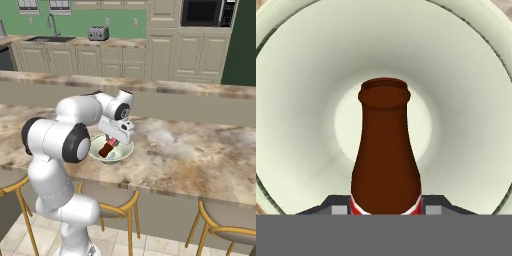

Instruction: Open the fridge, grab two sodas, and place both sodas inside the bowl with ice on the dining counter.

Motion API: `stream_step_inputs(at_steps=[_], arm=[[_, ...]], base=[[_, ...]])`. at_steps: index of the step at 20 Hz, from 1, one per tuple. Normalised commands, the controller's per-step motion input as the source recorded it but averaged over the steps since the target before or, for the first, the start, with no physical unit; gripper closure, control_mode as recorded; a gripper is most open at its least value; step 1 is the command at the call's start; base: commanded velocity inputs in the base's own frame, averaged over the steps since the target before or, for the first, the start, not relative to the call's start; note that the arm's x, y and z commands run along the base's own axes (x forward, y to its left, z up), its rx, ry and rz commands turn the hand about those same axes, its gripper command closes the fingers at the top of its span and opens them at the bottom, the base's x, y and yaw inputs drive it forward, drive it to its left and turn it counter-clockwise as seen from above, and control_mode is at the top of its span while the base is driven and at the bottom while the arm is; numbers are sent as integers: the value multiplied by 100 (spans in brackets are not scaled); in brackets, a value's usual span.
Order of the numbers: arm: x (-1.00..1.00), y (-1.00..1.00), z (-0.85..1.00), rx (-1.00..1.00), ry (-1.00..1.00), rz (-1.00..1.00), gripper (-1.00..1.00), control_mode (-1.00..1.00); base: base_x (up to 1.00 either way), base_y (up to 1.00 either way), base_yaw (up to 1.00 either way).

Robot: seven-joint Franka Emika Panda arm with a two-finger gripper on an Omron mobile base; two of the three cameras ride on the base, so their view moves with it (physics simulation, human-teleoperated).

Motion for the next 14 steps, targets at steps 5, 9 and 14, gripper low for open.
stream_step_inputs(at_steps=[5, 9, 14], arm=[[5, 2, -3, 0, 4, -2, 100, -100], [9, 6, -1, 0, 3, -1, 100, -100], [2, 4, -5, 0, 2, 0, 100, -100]], base=[[0, 0, 0], [0, 0, 0], [0, 0, 0]])
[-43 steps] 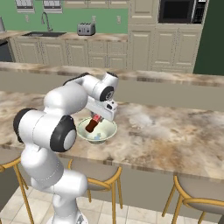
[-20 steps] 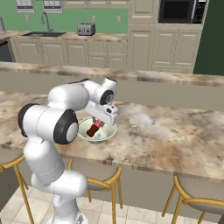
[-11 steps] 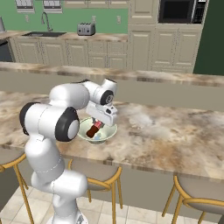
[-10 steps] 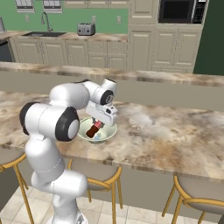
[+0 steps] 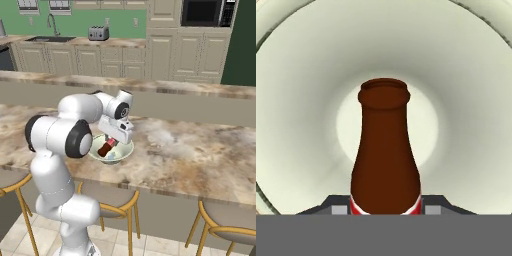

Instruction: Open the fridge, grab two sodas, and place both sodas inside the bowl with ice on the dining counter.

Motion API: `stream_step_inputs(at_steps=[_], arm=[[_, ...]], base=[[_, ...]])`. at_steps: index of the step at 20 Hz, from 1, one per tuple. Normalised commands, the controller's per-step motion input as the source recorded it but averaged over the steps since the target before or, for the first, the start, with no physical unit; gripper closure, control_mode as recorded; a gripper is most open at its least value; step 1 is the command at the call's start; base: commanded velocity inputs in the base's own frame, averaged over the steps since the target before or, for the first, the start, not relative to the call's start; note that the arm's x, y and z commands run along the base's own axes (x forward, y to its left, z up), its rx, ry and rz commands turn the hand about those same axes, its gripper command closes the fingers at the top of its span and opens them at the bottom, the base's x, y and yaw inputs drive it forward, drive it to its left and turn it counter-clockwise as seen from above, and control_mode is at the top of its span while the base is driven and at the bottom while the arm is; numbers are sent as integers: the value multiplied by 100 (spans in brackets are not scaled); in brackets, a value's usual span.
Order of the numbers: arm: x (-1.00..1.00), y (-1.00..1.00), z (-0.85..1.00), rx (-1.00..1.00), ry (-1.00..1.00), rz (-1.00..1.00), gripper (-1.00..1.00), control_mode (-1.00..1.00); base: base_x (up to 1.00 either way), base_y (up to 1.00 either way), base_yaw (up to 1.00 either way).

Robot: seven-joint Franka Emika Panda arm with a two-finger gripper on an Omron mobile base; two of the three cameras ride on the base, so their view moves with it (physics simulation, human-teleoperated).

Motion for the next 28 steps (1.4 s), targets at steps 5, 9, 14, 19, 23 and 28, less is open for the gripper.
stream_step_inputs(at_steps=[5, 9, 14, 19, 23, 28], arm=[[0, 0, -12, 0, 2, 0, 100, -100], [0, 0, -11, 0, 1, 0, 100, -100], [7, 1, -7, 0, 2, 0, 100, -100], [2, 0, -12, 0, 2, 0, 100, -100], [0, 1, -12, 0, 1, 0, 100, -100], [1, 2, -9, 0, 1, -1, -100, -100]], base=[[0, 0, 0], [0, 0, 0], [0, 0, 0], [0, 0, 0], [0, 0, 0], [0, 0, 0]])
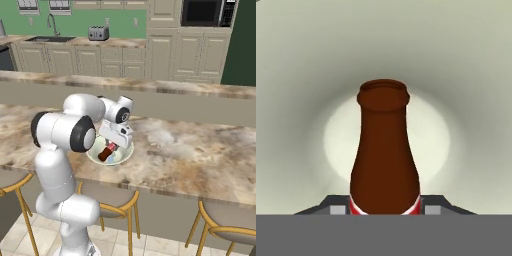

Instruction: Open the fridge, grab two sodas, and place both sodas inside the bowl with ice on the dining counter.

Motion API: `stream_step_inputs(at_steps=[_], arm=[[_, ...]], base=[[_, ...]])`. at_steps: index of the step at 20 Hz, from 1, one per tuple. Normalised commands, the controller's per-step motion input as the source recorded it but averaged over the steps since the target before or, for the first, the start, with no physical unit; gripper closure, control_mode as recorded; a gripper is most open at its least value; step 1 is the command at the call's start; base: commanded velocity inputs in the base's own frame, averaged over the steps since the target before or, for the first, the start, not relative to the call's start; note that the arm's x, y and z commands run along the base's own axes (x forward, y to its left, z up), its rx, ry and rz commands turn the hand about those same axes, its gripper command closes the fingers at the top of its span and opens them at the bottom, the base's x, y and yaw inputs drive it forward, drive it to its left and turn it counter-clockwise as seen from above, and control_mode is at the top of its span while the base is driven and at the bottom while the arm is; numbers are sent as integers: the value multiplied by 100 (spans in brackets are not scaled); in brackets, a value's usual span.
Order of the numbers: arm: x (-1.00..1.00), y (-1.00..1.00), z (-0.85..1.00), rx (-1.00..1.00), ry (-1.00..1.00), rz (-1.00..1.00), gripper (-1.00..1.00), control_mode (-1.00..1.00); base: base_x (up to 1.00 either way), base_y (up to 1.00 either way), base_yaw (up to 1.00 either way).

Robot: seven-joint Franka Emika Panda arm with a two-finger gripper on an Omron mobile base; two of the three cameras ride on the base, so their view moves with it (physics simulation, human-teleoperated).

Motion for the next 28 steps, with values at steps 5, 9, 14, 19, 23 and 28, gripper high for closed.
stream_step_inputs(at_steps=[5, 9, 14, 19, 23, 28], arm=[[2, 0, -3, 0, 0, -1, -100, -100], [2, 0, 0, 0, 0, -1, -100, -100], [1, 0, 0, 0, 0, 0, -100, -100], [-9, 0, 18, 0, 0, 0, -100, -100], [-33, 0, 53, 0, 0, -3, -100, -100], [-32, 1, 65, 0, 0, -2, -100, -100]], base=[[0, 0, 0], [0, 0, 0], [0, 0, 0], [0, 0, 0], [0, 0, 0], [0, 0, 0]])
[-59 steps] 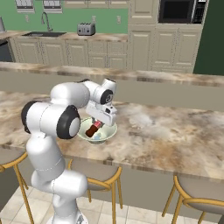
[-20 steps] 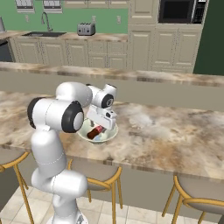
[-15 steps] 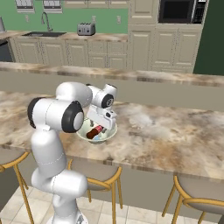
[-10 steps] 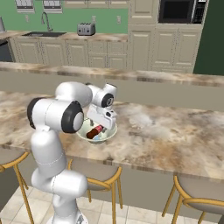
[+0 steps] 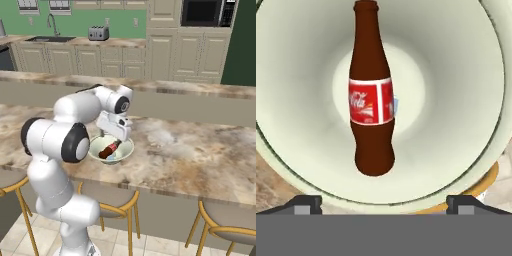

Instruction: Open the fridge, grab two sodas, and place both sodas inside the bowl with ice on the dining counter.

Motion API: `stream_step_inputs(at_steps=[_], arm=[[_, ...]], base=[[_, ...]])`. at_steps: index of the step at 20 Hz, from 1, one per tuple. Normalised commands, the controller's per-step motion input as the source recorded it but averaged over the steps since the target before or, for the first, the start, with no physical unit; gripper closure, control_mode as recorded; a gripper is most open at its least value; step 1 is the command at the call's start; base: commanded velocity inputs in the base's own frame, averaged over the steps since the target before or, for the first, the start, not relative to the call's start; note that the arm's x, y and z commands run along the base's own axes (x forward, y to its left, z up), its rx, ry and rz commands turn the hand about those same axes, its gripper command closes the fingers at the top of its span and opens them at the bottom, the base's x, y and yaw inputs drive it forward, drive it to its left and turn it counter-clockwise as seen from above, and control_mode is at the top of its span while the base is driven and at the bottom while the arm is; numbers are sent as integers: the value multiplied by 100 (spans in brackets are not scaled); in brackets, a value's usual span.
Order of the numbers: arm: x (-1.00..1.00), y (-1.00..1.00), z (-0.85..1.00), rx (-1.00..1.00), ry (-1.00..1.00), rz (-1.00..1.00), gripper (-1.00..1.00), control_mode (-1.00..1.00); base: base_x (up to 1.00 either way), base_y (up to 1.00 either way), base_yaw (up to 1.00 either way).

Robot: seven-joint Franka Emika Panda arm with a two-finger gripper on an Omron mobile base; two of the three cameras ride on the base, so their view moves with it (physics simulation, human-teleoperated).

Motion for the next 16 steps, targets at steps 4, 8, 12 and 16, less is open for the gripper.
stream_step_inputs(at_steps=[4, 8, 12, 16], arm=[[-28, 24, 66, 0, 0, 0, -100, -100], [-24, 52, 53, -3, 0, 0, -100, -100], [-27, 64, 43, -6, 0, 0, -100, -100], [-48, 53, 24, -9, -2, 2, -100, -100]], base=[[0, 0, 0], [0, 0, 0], [0, 0, 0], [0, 0, 0]])
